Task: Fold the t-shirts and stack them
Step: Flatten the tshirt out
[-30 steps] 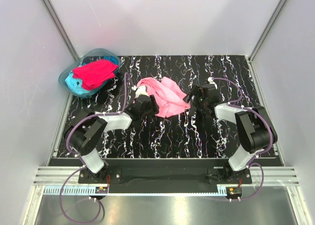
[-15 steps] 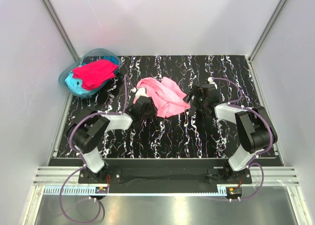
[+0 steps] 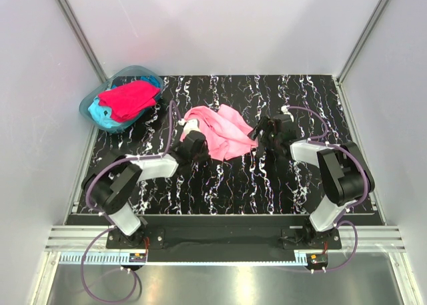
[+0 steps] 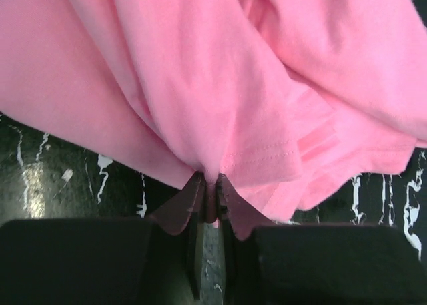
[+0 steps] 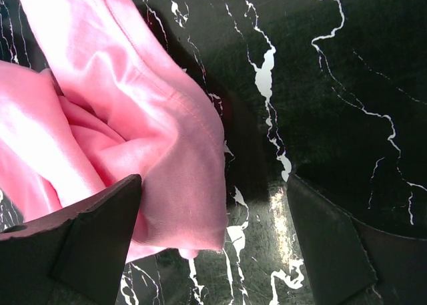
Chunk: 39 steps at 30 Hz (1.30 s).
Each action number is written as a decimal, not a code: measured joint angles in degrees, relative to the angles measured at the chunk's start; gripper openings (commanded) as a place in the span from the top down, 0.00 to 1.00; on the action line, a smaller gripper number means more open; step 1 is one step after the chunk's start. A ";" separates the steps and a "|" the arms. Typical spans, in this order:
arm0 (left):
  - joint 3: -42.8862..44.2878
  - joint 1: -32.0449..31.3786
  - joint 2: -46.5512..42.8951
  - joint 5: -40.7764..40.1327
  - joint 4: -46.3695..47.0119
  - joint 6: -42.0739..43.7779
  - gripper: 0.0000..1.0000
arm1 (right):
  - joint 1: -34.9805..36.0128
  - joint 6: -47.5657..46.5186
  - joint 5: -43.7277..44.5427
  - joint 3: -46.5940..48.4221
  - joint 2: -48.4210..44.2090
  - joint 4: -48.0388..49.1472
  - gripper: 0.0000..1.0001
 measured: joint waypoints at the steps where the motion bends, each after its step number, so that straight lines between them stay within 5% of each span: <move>1: 0.15 -0.33 -1.07 -0.52 -1.31 0.09 0.86 | 0.00 0.11 -0.11 0.00 0.17 0.00 0.03; 14: 2.89 -4.44 -20.17 -9.09 -16.79 2.34 0.82 | 0.00 1.40 -1.44 1.55 1.29 0.24 0.03; 22: 2.78 -4.61 -23.80 -10.14 -21.53 2.73 0.80 | 0.02 1.44 -1.55 1.55 1.29 0.26 0.03; 31: 0.98 -5.49 -28.02 -12.22 -25.92 2.29 1.00 | 0.02 1.79 -2.10 1.55 1.29 0.87 0.03; 34: 0.52 -5.49 -30.16 -13.62 -27.76 2.45 0.85 | 0.02 1.90 -2.10 1.55 1.29 1.16 0.03; 35: 0.28 -5.49 -30.77 -14.14 -28.00 2.54 0.63 | 0.02 1.99 -2.12 1.55 1.29 1.22 0.03; 39: -1.88 -5.49 -30.93 -14.86 -27.36 1.97 0.41 | 0.02 2.16 -2.34 1.55 1.29 1.25 0.03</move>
